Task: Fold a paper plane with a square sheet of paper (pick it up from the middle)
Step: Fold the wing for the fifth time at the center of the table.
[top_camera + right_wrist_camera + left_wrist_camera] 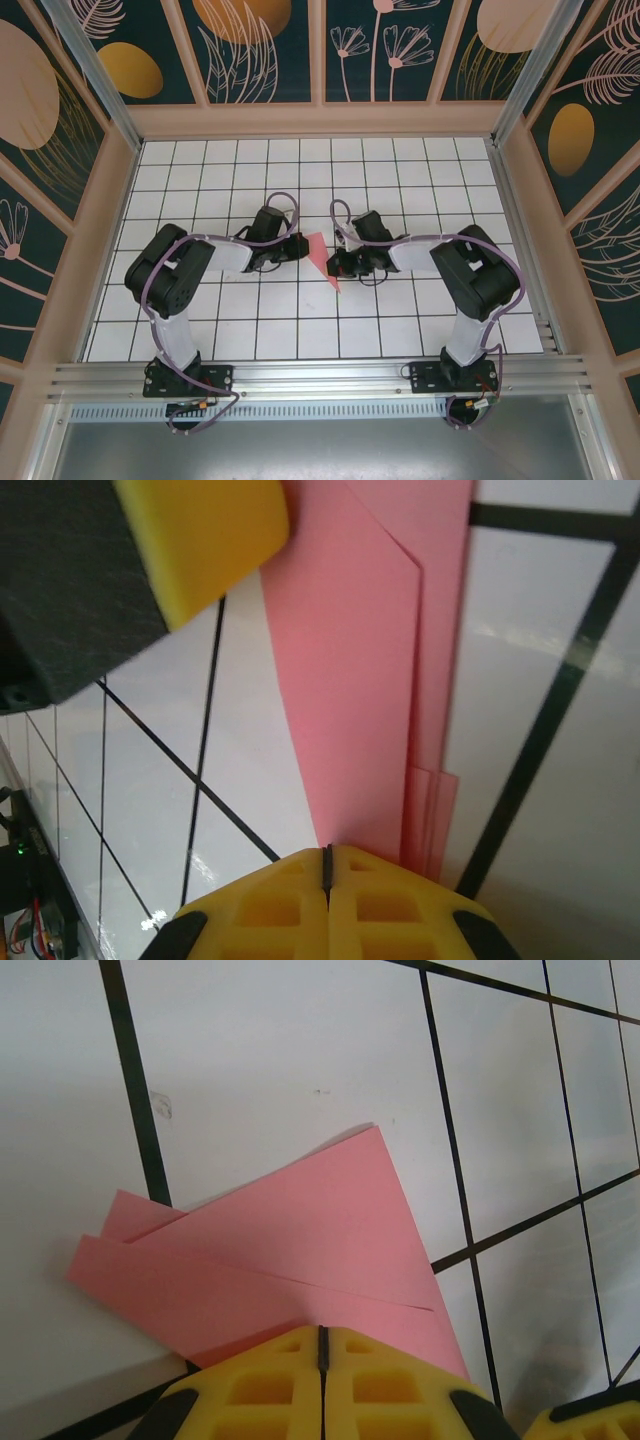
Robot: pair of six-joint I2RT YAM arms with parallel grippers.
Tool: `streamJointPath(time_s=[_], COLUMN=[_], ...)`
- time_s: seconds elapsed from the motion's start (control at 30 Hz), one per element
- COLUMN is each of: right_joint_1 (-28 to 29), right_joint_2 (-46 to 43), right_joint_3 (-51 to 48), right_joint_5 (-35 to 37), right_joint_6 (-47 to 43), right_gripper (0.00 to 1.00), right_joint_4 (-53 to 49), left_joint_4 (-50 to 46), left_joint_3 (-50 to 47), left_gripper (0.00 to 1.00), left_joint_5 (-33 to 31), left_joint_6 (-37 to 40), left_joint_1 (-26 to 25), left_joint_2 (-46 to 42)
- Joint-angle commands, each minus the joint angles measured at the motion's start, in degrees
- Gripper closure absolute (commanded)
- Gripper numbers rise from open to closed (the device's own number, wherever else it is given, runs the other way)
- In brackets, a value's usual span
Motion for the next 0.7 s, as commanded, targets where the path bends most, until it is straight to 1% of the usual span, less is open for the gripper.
streamJointPath(time_s=[0.0,0.37,0.53,0.67], right_joint_1=[0.65,1.13,1.12,1.11], right_joint_2=[-0.27,8.46,10.08,8.81], right_joint_3=[3.77,11.49,11.58,8.99], right_joint_5=[-1.84,-1.42,0.98,1.11], right_joint_6=[-0.56,-1.09,-1.62,-2.09], right_gripper=[1.0,1.0,1.0,1.0], right_joint_4=[-1.5,-3.04,-4.81,-5.14], left_joint_4=[-3.92,-7.12,-7.72,-10.38], left_joint_3=[1.12,2.33,2.36,3.11], left_gripper=[0.92,0.93,0.93,0.93], left_joint_5=[-2.25,-2.95,-3.59,-6.03], left_joint_6=[1.43,2.08,1.57,1.35], left_joint_1=[-0.15,-0.24,-0.32,-0.32], left_joint_2=[2.46,3.76,4.16,4.73])
